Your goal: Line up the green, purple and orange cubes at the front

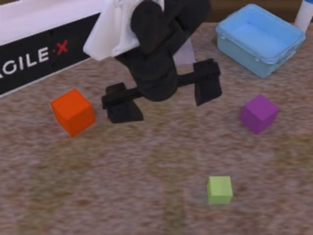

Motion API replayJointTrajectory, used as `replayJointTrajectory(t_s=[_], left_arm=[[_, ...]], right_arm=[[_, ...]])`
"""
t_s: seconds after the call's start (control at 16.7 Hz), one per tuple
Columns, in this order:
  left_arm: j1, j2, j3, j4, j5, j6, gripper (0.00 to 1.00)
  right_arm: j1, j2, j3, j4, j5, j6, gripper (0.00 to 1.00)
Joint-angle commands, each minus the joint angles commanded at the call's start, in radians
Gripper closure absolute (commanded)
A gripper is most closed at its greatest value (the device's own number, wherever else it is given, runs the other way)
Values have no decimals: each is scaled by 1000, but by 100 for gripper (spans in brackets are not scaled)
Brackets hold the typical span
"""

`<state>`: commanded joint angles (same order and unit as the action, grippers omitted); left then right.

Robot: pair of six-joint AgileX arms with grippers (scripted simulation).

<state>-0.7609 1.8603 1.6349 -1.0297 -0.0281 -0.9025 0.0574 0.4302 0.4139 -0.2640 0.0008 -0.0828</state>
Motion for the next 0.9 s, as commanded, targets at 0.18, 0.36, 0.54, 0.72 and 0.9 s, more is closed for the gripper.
replayJointTrajectory(t_s=[0.18,0.36,0.54,0.72,0.9], left_arm=[[141,-318,-271,156,-4,88,0],[289,-663,-576,328,-6,213,0],[433,-1003,-884,503,-5,365,0],[557,-1303,-1156,667,0,526,0],[657,-1542,-1374,814,9,679,0]], right_arm=[[32,306,252,-164,3,-51,0],[67,654,513,-342,5,-106,0],[103,998,767,-518,6,-160,0],[137,1300,1002,-680,6,-210,0],[166,1530,1202,-808,5,-251,0]])
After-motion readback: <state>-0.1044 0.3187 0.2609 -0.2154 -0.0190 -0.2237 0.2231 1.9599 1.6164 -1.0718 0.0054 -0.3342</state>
